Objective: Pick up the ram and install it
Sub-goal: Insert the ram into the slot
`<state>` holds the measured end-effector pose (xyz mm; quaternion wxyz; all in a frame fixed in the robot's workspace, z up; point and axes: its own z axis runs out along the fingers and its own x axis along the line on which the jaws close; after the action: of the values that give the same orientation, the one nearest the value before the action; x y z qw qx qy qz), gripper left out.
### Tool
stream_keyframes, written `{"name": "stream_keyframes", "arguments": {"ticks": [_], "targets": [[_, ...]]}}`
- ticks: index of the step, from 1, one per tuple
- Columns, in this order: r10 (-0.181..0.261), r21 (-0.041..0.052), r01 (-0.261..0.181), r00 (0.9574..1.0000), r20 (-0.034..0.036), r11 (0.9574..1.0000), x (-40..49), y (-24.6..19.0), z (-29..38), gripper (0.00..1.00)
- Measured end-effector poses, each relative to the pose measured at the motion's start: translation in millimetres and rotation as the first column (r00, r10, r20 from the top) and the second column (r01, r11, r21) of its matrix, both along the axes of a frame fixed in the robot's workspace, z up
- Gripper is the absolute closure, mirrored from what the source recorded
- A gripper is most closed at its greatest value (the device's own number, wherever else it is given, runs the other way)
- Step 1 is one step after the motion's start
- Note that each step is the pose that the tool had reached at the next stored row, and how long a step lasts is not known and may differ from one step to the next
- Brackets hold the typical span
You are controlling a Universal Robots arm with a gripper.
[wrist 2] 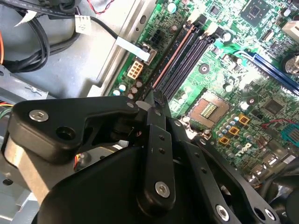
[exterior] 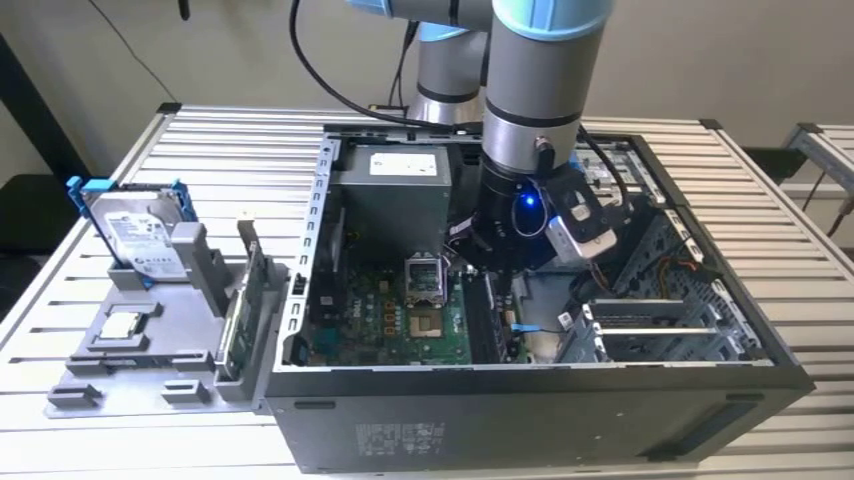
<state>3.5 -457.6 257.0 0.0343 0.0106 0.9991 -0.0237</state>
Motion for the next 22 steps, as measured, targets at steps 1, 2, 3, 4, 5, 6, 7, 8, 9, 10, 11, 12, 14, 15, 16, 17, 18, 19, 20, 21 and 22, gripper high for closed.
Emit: {"name": "stream_keyframes", "arguments": {"ticks": [1, 2, 3, 4, 5, 6, 7, 8, 9, 10, 11, 12, 14, 15, 16, 17, 18, 19, 20, 21, 22], "targets": [[0.000, -0.0001, 0.000, 1.0000, -0.0005, 1.0000, 1.0, 0.0, 0.0, 0.89], [0.000, -0.0003, 0.000, 1.0000, -0.0016, 1.0000, 2.6, 0.0, 0.1, 0.89], [0.000, -0.0005, 0.000, 1.0000, -0.0037, 1.0000, 4.3, 0.0, 0.1, 0.89], [0.000, -0.0004, 0.000, 1.0000, -0.0048, 1.0000, 5.1, 0.0, 0.1, 0.89], [0.000, -0.0004, 0.000, 1.0000, -0.0049, 1.0000, 5.0, 0.0, 0.1, 0.89], [0.000, -0.0002, 0.000, 1.0000, -0.0050, 1.0000, 5.0, 0.0, 0.0, 0.89], [0.000, -0.0002, 0.000, 1.0000, -0.0051, 1.0000, 5.0, 0.0, 0.0, 0.89], [0.000, -0.0002, 0.000, 1.0000, -0.0052, 1.0000, 5.0, 0.0, 0.0, 0.89], [0.002, -0.0002, -0.002, 1.0000, -0.0053, 1.0000, 5.0, 0.0, 0.0, 0.89], [0.010, -0.0001, -0.010, 0.9999, -0.0052, 1.0000, 5.1, 0.0, 0.0, 0.89], [0.024, -0.0002, -0.024, 0.9997, -0.0052, 0.9997, 5.1, 0.0, 0.0, 0.89], [0.041, -0.0002, -0.041, 0.9992, -0.0053, 0.9992, 5.1, 0.0, 0.0, 0.89], [0.078, -0.0001, -0.078, 0.9969, -0.0052, 0.9969, 5.1, 0.0, 0.0, 0.89], [0.096, -0.0002, -0.096, 0.9953, -0.0052, 0.9954, 5.1, 0.0, 0.0, 0.89], [0.114, -0.0002, -0.114, 0.9935, -0.0052, 0.9935, 5.1, 0.0, 0.0, 0.89], [0.132, -0.0002, -0.132, 0.9912, -0.0052, 0.9912, 5.1, 0.0, 0.0, 0.89], [0.150, -0.0002, -0.150, 0.9887, -0.0052, 0.9887, 5.1, 0.0, 0.0, 0.89], [0.167, -0.0002, -0.167, 0.9859, -0.0053, 0.9859, 5.1, 0.0, 0.0, 0.89], [0.184, -0.0002, -0.184, 0.9829, -0.0052, 0.9830, 5.1, 0.0, 0.0, 0.89], [0.201, -0.0002, -0.201, 0.9796, -0.0053, 0.9796, 5.1, 0.0, 0.0, 0.89], [0.218, -0.0002, -0.218, 0.9760, -0.0054, 0.9760, 5.1, 0.0, 0.0, 0.89]]}}
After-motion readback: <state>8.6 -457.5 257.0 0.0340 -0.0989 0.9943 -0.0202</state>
